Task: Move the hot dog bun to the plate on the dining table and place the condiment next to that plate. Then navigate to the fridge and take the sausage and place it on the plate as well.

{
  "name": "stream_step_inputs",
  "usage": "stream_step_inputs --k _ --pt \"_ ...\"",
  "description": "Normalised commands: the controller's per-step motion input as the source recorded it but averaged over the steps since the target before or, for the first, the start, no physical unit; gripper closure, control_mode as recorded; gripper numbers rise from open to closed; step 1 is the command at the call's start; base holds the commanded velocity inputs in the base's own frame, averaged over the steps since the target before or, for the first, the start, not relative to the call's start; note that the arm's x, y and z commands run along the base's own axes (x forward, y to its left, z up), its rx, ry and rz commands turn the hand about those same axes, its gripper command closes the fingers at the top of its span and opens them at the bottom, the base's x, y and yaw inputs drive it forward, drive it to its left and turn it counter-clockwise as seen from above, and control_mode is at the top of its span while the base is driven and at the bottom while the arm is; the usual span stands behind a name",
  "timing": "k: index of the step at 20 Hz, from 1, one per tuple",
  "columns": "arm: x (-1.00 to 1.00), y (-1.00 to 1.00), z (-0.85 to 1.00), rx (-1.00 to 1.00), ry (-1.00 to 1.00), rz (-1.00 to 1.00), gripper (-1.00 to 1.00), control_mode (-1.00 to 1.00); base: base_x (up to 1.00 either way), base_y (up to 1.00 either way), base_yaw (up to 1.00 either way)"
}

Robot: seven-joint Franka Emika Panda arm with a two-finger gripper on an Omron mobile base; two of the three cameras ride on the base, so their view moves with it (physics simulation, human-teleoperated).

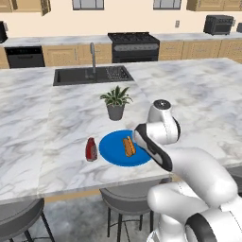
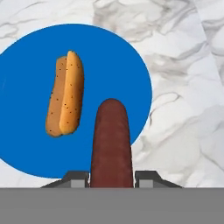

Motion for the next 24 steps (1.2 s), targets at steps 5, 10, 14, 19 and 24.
stream_step_inputs --k 5,10,14,19,24 --pt "0.27 0.06 -0.41 0.0 0.01 0.0 1.0 -1.0 0.0 0.0 0.0" --pt "0.32 0.0 -0.36 0.0 0.02 0.0 1.0 -1.0 0.0 0.0 0.0" --pt "0.4 0.0 -0.31 0.0 0.03 0.0 1.0 -1.0 0.0 0.0 0.0" --pt "0.33 0.0 -0.19 0.01 0.01 0.0 -1.0 -1.0 0.0 0.0 0.0" --pt "0.01 0.0 -0.09 0.01 0.0 0.0 -1.0 -1.0 0.0 0.0 0.0"
